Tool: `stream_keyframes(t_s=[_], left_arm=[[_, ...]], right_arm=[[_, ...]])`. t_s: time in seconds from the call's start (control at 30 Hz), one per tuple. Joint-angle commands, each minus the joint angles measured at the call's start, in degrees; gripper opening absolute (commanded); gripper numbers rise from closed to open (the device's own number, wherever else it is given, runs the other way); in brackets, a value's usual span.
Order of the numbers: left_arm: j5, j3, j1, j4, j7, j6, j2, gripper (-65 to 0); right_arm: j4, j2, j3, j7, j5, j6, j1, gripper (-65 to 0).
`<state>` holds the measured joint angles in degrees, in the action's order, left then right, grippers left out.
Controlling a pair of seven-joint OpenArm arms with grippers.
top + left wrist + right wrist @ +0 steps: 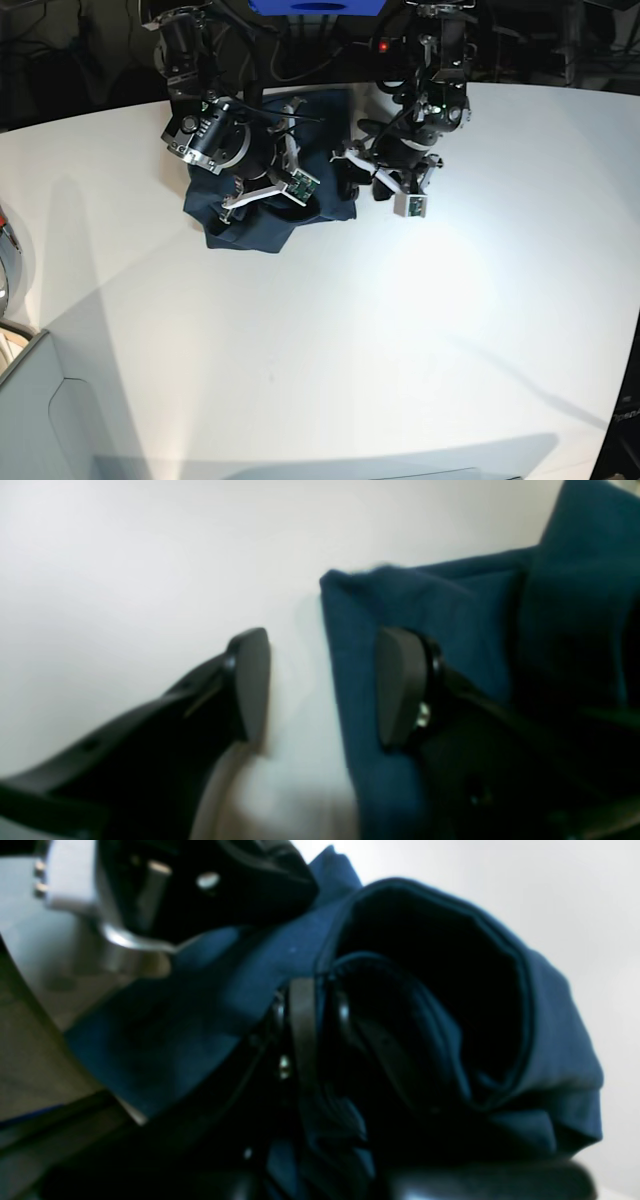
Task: Fold the T-shirt properly
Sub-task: 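Grasp the other strip end with the right gripper and fold it over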
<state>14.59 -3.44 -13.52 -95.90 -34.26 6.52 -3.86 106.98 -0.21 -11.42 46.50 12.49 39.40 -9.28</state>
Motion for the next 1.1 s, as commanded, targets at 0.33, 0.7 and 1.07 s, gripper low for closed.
stream_keyframes(t_s=[0.33, 0.7, 1.07], left_arm=[[0.49, -13.39, -6.92, -15.97, 1.34, 0.82, -0.05, -31.9], [0.49, -22.62, -6.92, -15.18, 1.34, 0.82, -0.49, -31.9], [0.49, -23.41, -6.66, -15.18, 1.34, 0.90, -0.32, -31.9]], right_arm=[[2.52, 1.22, -5.77, -1.01, -0.84, 0.60, -0.17, -37.3], [12.27, 1.75, 4.52, -0.65, -0.84, 0.60, -0.96, -25.2], [11.83, 3.94, 12.43, -0.57, -0.93, 0.60, -2.28, -25.4]])
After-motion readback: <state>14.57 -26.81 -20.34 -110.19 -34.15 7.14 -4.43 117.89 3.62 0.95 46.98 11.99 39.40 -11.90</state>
